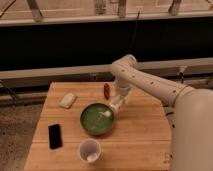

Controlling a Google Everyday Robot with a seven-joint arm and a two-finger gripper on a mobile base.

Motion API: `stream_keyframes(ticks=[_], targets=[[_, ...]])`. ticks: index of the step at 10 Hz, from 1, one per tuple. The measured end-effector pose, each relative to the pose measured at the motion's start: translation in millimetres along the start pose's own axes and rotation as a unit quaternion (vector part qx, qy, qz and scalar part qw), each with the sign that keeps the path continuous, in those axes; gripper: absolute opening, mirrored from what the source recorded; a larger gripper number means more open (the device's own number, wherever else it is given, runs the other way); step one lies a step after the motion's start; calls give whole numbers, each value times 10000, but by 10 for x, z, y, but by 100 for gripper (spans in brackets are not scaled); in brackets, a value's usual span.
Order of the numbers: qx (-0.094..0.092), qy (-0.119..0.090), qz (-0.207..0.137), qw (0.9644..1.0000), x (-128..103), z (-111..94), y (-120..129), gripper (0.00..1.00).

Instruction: Place the bottle in the ceramic bowl

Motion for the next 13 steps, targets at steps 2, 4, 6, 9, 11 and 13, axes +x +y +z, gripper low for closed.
stream_keyframes(ticks=[2, 4, 6, 9, 11, 13], targets=[[5, 64, -284, 9996, -292, -10, -106, 1], [-1, 123, -485, 9987, -451, -23, -133, 1], [-3, 159, -626, 9979, -590, -41, -166, 1], [12, 163, -739, 9971, -695, -26, -216, 1], [27, 145, -756, 9970, -692, -19, -191, 1], [38, 128, -816, 9966, -729, -14, -194, 1]])
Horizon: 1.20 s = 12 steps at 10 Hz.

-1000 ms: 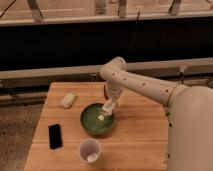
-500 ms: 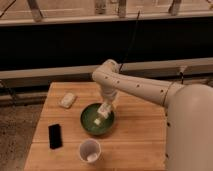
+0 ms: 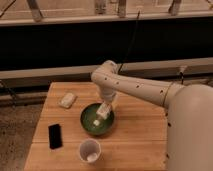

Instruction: Place the bottle in the ceramic bowl

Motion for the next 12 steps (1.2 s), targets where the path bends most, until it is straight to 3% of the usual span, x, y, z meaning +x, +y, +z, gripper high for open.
stream_keyframes(ticks=[10, 12], targets=[[68, -50, -227, 9997, -147, 8, 6, 1], [68, -46, -258, 9996, -172, 9, 9, 8]])
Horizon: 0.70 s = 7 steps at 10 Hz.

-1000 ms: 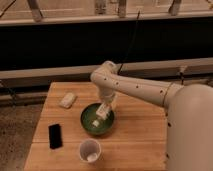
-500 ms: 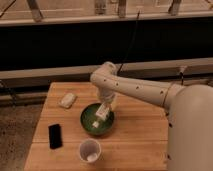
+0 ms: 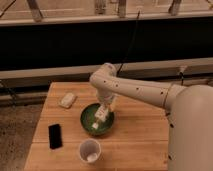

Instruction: Place the bottle in the ceramic bowl

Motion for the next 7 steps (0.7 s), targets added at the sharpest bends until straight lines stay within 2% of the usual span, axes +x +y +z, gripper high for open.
stream_keyframes(ticks=[4, 5, 7], targets=[[8, 8, -57, 10000, -28, -18, -24, 48], [1, 10, -74, 10000, -37, -17, -27, 54], [-3, 17, -104, 9999, -48, -27, -39, 56]])
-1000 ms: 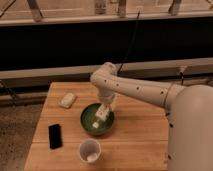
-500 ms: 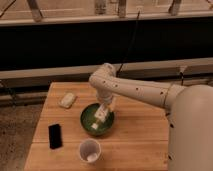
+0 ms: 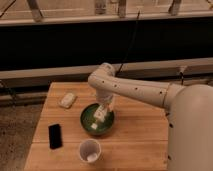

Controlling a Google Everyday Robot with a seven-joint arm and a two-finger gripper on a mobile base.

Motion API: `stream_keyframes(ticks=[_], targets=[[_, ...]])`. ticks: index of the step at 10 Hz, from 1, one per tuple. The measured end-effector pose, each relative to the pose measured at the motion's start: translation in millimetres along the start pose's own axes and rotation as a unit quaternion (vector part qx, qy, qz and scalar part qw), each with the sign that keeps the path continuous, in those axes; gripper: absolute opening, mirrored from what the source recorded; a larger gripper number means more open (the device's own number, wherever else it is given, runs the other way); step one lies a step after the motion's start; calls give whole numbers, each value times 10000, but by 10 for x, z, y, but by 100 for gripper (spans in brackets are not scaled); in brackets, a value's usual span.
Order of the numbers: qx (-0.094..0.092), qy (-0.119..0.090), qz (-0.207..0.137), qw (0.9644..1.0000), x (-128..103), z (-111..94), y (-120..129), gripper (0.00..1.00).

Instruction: Place the bottle in the ceramic bowl

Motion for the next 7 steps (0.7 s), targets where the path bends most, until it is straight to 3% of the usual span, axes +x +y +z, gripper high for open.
stream_keyframes(ticks=[1, 4, 7], targets=[[-5, 5, -11, 10000, -4, -2, 2, 65], [-4, 7, -61, 10000, -43, -11, -18, 79], [0, 14, -107, 9999, -78, -22, -26, 80]])
